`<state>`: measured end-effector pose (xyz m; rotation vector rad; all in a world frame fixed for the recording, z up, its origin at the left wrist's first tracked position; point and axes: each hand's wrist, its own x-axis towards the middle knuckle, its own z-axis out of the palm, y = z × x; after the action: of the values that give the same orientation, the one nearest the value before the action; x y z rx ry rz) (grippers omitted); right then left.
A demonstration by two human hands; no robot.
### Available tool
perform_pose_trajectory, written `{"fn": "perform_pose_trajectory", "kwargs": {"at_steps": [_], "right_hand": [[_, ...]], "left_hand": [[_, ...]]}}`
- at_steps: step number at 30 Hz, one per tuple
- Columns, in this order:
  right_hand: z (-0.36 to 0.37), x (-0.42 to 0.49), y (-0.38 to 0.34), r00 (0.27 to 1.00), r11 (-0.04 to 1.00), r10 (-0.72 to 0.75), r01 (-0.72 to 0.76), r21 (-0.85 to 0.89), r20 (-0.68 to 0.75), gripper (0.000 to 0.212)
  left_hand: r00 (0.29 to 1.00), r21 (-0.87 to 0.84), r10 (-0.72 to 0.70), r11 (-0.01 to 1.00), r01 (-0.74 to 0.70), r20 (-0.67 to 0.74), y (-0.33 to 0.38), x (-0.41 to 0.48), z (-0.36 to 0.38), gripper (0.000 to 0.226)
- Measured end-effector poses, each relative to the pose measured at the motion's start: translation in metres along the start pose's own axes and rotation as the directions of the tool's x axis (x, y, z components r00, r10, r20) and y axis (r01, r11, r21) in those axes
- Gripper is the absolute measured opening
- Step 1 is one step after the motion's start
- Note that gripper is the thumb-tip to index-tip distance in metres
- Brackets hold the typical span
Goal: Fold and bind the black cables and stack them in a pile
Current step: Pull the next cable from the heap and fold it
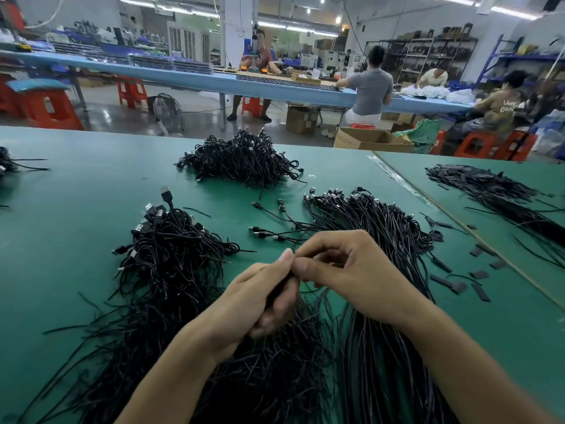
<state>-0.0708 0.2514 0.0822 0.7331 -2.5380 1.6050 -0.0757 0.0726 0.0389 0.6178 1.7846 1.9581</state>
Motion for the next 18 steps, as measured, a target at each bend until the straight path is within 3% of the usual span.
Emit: {"fn": "perform_pose_trajectory", "kwargs": {"at_steps": [4, 8, 13, 16, 18], "right_hand": [[0.01, 0.001, 0.004, 0.998, 0.945, 0.056, -0.064, 0.32, 0.034, 0.006], [0.01, 0.005, 0.009, 0.992, 0.956, 0.063, -0.092, 0.28, 0.11, 0.006], [0.01, 0.008, 0.019, 0.997, 0.998, 0.056, -0.054, 0.026, -0.047, 0.013], [0.017, 0.009, 0.023, 0.992, 0.998, 0.018, -0.026, -0.064, -0.127, 0.012], [0.022, 0.012, 0.023, 0.988, 0.996, -0.018, 0.004, -0.09, -0.155, 0.014]], "left_hand": [[0.99, -0.262, -0.032, 0.963, 0.067, 0.136, 0.005, -0.005, -0.005, 0.056], [0.982, -0.273, -0.021, 0.959, 0.072, 0.186, -0.003, -0.004, -0.014, 0.056], [0.994, -0.055, -0.026, 0.998, 0.02, -0.11, -0.009, 0.006, -0.006, 0.056], [0.947, 0.118, 0.103, 0.991, -0.07, -0.304, -0.013, 0.013, -0.001, 0.059], [0.913, 0.128, 0.128, 0.988, -0.085, -0.386, -0.014, 0.015, -0.001, 0.062]]}}
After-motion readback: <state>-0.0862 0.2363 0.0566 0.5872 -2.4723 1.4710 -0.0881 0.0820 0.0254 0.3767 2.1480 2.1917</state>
